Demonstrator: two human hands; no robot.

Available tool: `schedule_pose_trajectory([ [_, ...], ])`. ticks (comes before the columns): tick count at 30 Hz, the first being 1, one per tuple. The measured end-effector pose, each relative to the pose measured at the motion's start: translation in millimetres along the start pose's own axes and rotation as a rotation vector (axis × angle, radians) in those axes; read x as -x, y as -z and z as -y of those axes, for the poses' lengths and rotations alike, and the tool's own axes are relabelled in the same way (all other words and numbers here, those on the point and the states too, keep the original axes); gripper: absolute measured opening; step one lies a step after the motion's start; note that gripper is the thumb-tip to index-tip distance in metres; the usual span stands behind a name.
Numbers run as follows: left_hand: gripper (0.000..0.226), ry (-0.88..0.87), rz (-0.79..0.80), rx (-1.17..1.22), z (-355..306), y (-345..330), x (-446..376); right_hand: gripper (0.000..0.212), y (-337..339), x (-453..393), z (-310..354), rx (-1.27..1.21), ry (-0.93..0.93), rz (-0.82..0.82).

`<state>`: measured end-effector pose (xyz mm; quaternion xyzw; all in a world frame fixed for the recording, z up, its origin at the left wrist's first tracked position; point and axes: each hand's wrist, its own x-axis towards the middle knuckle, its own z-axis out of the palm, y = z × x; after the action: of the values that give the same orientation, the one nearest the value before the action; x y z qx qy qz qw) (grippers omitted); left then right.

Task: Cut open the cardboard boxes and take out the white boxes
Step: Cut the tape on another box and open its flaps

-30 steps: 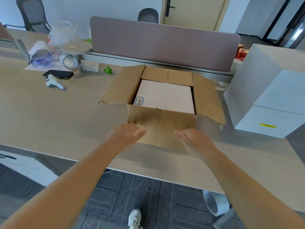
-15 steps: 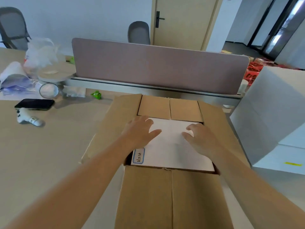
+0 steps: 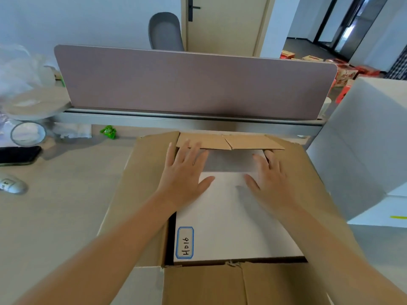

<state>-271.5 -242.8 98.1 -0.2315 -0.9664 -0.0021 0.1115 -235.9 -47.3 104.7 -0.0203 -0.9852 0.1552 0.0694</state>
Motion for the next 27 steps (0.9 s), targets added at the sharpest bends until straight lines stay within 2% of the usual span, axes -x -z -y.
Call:
schedule_pose_trajectory([
  [6, 0.079, 0.139, -0.131, 0.101, 5.1, 10.4, -36.4, 0.062, 15.6, -41.2, -2.3, -0.019, 0.015, -0.008],
  [8, 0.082, 0.196, -0.131, 0.114, 4.8, 8.2, -52.5, 0.064, 17.1, -58.8, -5.0, -0.032, 0.025, -0.002],
  [13, 0.076, 0.257, 0.039, 0.173, 10.0, -16.5, -87.6, 0.07, 4.5, -104.3, -15.5, -0.018, 0.014, 0.071],
  [18, 0.077, 0.303, 0.143, 0.169, 17.0, -34.9, -103.7, 0.065, -14.2, -128.1, -24.7, -0.01, -0.011, 0.189],
  [23, 0.08, 0.305, 0.2, 0.177, 16.4, -36.6, -106.8, 0.055, -23.9, -131.4, -22.8, 0.2, 0.042, 0.198],
  [27, 0.08, 0.312, 0.243, 0.289, 12.4, -28.6, -98.6, 0.058, -20.8, -119.4, -21.1, 0.079, 0.052, 0.203],
])
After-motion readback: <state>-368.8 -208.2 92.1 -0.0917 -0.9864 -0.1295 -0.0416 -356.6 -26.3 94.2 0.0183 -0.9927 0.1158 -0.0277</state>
